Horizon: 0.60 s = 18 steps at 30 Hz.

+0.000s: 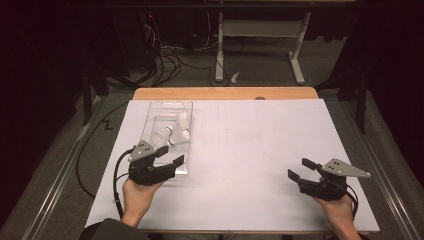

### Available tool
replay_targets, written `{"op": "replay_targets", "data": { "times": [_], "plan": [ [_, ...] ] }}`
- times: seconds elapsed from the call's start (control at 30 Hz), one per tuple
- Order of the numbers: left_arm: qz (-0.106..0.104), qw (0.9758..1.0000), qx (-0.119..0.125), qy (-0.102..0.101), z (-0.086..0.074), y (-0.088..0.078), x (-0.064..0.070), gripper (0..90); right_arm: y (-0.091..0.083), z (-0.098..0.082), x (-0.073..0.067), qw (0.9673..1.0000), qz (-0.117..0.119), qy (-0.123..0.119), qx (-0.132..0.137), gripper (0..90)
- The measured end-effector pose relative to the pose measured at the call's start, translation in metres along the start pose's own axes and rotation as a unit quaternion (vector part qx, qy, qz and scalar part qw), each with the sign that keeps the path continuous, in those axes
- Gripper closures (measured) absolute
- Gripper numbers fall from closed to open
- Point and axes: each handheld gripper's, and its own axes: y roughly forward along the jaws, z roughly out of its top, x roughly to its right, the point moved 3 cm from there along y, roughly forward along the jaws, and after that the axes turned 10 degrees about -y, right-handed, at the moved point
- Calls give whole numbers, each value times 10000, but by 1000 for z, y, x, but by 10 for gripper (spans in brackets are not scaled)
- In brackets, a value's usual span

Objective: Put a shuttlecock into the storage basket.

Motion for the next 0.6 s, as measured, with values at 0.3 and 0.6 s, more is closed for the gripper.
{"op": "replay_targets", "data": {
  "times": [0.3,0.6],
  "plan": [
    [-90,10000,-5,13,-4,-1,4,346,0,0,0,10000,1,-5,0,309],
    [-109,9999,-10,29,-10,-3,5,344,0,0,0,10000,1,-6,1,309]
  ]
}}
